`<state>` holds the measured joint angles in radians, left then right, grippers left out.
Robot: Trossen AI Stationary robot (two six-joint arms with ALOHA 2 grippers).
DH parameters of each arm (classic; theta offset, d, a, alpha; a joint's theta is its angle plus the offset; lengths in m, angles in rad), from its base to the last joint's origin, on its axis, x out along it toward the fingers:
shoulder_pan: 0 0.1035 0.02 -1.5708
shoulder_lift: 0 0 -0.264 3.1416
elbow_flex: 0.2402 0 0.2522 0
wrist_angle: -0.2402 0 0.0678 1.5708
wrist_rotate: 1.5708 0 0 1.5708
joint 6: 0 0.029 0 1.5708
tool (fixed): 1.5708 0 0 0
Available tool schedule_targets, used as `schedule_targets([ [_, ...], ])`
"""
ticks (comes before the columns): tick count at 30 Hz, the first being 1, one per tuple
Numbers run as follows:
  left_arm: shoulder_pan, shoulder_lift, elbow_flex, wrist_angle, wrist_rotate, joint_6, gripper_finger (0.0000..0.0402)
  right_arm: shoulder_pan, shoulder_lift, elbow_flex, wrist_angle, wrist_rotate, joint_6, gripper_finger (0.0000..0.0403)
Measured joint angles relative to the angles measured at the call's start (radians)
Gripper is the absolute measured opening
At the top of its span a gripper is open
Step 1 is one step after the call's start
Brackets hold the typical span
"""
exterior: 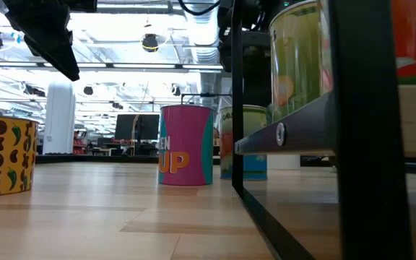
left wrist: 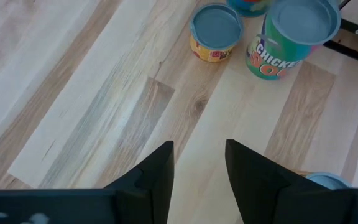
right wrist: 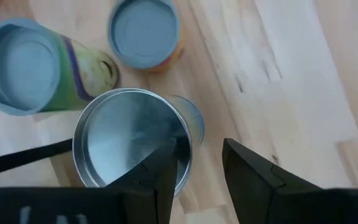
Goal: Pick and place cans onto a shelf
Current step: Put the canned tomatoes on the shelf
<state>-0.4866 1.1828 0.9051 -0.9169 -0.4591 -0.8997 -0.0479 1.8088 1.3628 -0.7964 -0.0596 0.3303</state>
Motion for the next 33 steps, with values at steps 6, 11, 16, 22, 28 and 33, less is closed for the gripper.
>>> schedule_targets([
  [6, 0.000, 0.000, 0.000, 0.002, -0.001, 0.000, 0.0132, 0.014, 0.005, -0.002, 0.001, 0.001, 0.042, 0.0139],
  [11, 0.000, 0.000, 0.000, 0.002, -0.001, 0.001, 0.0132, 0.015, -0.008, -0.004, -0.002, -0.002, 0.114, 0.0105],
  [16, 0.000, 0.000, 0.000, 0.003, -0.023, 0.017, 0.0132, 0.018, -0.022, 0.008, -0.032, -0.005, 0.140, 0.0029],
  [22, 0.000, 0.000, 0.000, 0.003, -0.046, 0.023, 0.0132, 0.037, -0.019, 0.094, -0.147, 0.010, 0.132, 0.0006],
  [28, 0.000, 0.000, 0.000, 0.003, -0.059, 0.031, 0.0132, 0.087, -0.020, 0.234, -0.318, 0.049, 0.133, 0.0004],
  [33, 0.000, 0.000, 0.000, 0.003, -0.059, 0.031, 0.0132, 0.150, -0.020, 0.390, -0.538, 0.171, 0.176, 0.0003],
])
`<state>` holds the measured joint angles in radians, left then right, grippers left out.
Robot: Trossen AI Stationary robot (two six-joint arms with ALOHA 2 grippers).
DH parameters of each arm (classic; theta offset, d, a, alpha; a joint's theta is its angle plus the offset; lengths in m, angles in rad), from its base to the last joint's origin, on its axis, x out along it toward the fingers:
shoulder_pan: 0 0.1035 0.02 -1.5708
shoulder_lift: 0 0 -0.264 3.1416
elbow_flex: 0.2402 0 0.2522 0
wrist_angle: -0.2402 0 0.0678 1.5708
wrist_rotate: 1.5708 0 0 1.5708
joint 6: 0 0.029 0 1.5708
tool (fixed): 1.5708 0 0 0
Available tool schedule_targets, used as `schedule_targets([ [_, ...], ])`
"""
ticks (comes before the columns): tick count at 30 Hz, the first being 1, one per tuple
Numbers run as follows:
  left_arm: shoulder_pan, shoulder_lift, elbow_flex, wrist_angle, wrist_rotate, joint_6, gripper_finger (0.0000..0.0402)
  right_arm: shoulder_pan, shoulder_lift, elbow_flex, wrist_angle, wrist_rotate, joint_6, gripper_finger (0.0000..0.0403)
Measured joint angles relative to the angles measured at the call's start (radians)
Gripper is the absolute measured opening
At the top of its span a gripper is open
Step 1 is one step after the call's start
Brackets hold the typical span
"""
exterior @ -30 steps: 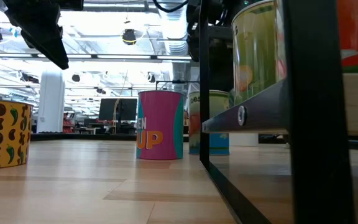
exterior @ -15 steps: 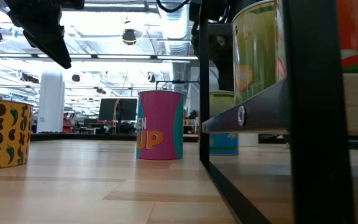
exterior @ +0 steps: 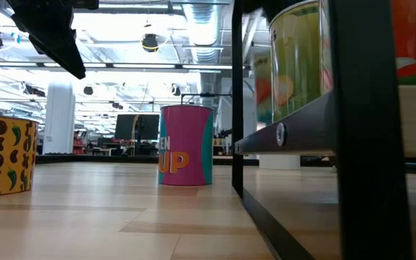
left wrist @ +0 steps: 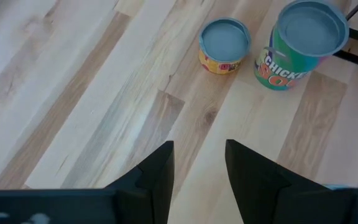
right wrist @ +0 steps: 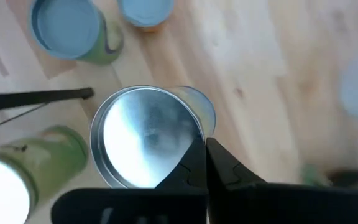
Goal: Pick and place cans onto a shelf
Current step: Put the canned tomatoes on the shelf
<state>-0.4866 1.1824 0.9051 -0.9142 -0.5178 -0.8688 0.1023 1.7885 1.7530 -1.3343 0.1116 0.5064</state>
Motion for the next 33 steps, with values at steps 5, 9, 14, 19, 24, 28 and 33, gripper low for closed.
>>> schedule_targets([
  [5, 0.000, 0.000, 0.000, 0.000, -0.002, 0.000, 0.0132, 0.106, -0.002, 0.158, -0.242, 0.124, 0.123, 0.0002],
  [9, 0.000, 0.000, 0.000, 0.000, -0.003, -0.004, 0.0132, 0.213, -0.044, 0.169, -0.231, 0.123, 0.197, 0.0001],
  [14, 0.000, 0.000, 0.000, 0.002, -0.004, -0.005, 0.0132, 0.333, -0.112, 0.102, -0.235, 0.185, 0.397, 0.0001],
  [19, 0.000, 0.000, 0.000, 0.009, -0.007, -0.008, 0.0132, 0.441, -0.196, -0.015, -0.239, 0.231, 0.617, 0.0000],
  [24, 0.000, 0.000, 0.000, 0.012, -0.007, -0.009, 0.0132, 0.525, -0.213, -0.113, -0.216, 0.230, 0.761, 0.0000],
  [28, 0.000, 0.000, 0.000, 0.015, -0.007, -0.009, 0.0132, 0.558, -0.195, -0.167, -0.155, 0.229, 0.803, 0.0000],
  [33, 0.000, 0.000, 0.000, 0.016, -0.015, -0.010, 0.0132, 0.567, -0.158, -0.222, -0.052, 0.230, 0.806, 0.0000],
])
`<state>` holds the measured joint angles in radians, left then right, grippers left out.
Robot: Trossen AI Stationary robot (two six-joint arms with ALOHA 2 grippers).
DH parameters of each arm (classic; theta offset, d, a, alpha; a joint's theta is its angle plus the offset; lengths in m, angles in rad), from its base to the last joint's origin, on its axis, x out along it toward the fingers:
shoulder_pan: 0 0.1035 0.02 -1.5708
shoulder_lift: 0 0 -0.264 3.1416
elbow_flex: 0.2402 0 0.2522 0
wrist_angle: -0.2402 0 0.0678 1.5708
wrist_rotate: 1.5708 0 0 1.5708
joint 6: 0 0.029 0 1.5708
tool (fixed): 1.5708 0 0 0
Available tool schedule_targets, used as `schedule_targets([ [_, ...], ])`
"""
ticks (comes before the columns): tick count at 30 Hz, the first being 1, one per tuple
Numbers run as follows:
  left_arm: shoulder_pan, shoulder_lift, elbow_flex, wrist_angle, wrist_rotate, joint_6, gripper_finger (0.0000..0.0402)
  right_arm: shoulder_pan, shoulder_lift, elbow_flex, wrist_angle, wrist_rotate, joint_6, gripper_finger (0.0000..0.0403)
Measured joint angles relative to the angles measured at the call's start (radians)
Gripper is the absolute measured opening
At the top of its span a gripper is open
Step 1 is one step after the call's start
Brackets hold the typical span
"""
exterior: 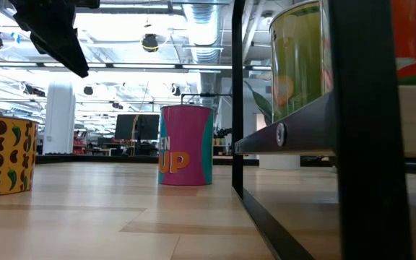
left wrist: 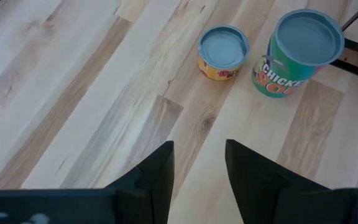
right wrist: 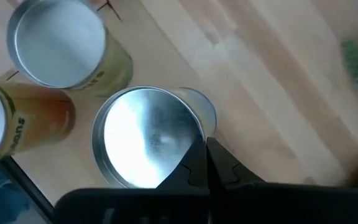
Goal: Pick and place cans onto a shelf
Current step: Put the canned tomatoes on the shelf
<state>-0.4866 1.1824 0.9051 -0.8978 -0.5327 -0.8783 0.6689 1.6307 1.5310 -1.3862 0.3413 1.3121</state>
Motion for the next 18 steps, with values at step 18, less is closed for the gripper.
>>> schedule_targets([
  [18, 0.000, 0.000, 0.000, -0.001, -0.002, -0.037, 0.0132, 0.026, 0.009, -0.103, 0.236, -0.058, 0.018, 0.0000],
])
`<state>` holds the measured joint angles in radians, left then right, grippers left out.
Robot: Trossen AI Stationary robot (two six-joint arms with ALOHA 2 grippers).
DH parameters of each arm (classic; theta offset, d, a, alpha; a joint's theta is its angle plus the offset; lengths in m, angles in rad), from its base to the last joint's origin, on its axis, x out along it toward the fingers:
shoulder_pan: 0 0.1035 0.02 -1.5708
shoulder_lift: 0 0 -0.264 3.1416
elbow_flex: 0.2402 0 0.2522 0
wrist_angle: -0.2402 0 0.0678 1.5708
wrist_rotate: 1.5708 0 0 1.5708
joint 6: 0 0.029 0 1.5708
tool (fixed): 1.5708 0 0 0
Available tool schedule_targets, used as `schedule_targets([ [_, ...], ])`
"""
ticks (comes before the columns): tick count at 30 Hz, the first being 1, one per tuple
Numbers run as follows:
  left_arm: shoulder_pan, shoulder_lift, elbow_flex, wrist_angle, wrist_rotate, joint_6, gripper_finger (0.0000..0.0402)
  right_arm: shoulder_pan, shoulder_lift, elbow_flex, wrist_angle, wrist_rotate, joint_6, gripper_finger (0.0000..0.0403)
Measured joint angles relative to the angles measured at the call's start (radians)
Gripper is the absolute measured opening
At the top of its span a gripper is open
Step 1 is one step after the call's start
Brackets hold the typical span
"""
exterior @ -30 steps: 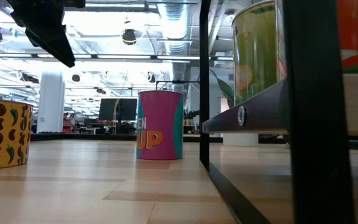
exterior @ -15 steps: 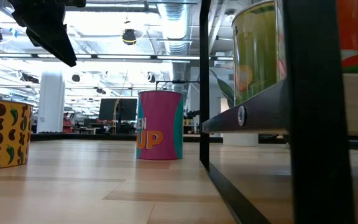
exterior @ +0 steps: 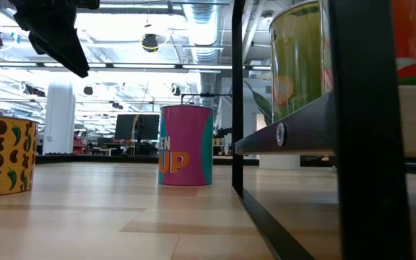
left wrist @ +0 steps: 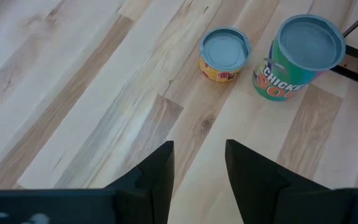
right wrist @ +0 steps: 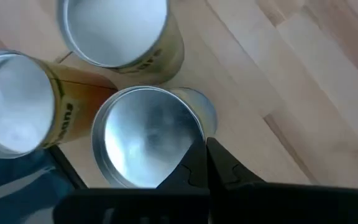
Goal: Pick and place cans onto a shelf
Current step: Put the canned tomatoes on the shelf
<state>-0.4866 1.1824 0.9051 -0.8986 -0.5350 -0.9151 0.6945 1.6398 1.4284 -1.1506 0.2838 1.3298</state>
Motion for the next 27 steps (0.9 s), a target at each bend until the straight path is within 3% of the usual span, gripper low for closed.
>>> schedule_targets([
  [27, 0.037, 0.000, 0.000, 0.000, 0.002, -0.014, 0.0132, -0.036, 0.000, 0.000, -0.071, -0.021, -0.022, 0.0072],
])
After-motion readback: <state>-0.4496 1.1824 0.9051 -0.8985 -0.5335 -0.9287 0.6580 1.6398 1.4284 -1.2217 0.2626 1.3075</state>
